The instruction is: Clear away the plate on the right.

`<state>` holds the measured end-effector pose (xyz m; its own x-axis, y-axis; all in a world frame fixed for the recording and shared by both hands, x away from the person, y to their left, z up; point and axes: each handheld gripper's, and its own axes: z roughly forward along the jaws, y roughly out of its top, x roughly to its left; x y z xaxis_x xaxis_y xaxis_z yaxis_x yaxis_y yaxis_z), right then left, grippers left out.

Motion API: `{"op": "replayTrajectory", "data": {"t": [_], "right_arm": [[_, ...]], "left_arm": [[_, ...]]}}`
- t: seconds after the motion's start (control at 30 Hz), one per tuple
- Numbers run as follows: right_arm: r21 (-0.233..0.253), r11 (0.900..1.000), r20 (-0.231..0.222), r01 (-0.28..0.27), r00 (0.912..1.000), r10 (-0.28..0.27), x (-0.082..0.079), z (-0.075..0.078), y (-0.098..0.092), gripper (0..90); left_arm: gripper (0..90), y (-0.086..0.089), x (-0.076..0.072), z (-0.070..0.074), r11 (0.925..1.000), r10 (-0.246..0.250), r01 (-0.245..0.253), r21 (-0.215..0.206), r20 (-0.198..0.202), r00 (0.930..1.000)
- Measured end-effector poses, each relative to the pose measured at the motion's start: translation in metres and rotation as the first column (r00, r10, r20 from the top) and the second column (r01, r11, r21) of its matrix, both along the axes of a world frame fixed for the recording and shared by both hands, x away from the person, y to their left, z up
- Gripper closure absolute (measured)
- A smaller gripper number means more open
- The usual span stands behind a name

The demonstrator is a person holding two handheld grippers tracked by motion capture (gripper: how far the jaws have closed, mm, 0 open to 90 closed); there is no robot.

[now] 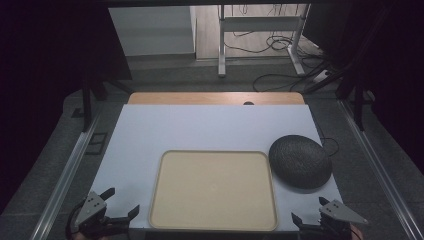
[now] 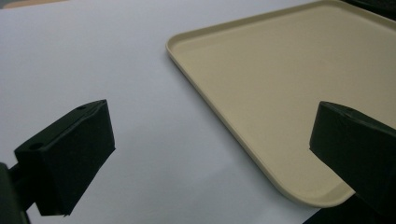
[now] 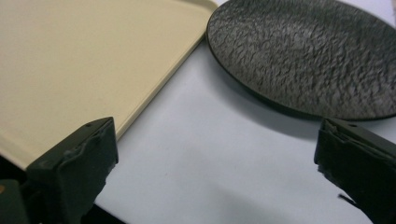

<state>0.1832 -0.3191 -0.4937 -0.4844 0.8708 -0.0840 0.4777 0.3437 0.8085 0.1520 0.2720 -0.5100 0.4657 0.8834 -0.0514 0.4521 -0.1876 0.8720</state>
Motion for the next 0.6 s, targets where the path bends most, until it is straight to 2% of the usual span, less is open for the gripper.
{"op": "replayTrajectory", "data": {"t": [0.1,0.27,0.6], "right_arm": [[-0.036,0.999,0.026,-0.002,0.9996,0.003,0.0001,-0.001,0.0039,0.0],[-0.028,0.999,0.005,-0.032,0.9995,0.032,0.0024,-0.0045,0.0041,0.0],[-0.015,0.999,0.021,-0.038,0.9991,0.038,0.0019,-0.0029,0.0028,0.0]], "left_arm": [[0.0,-0.0011,0.0003,-0.0001,0.9999,-0.006,0.006,0.009,-0.002,1.0],[0.0,-0.0013,0.0001,-0.0002,0.9999,-0.011,0.011,0.01,0.002,0.9999],[0.0,-0.0024,0.0003,-0.0005,0.9997,-0.017,0.017,0.017,0.001,0.9999]]}}
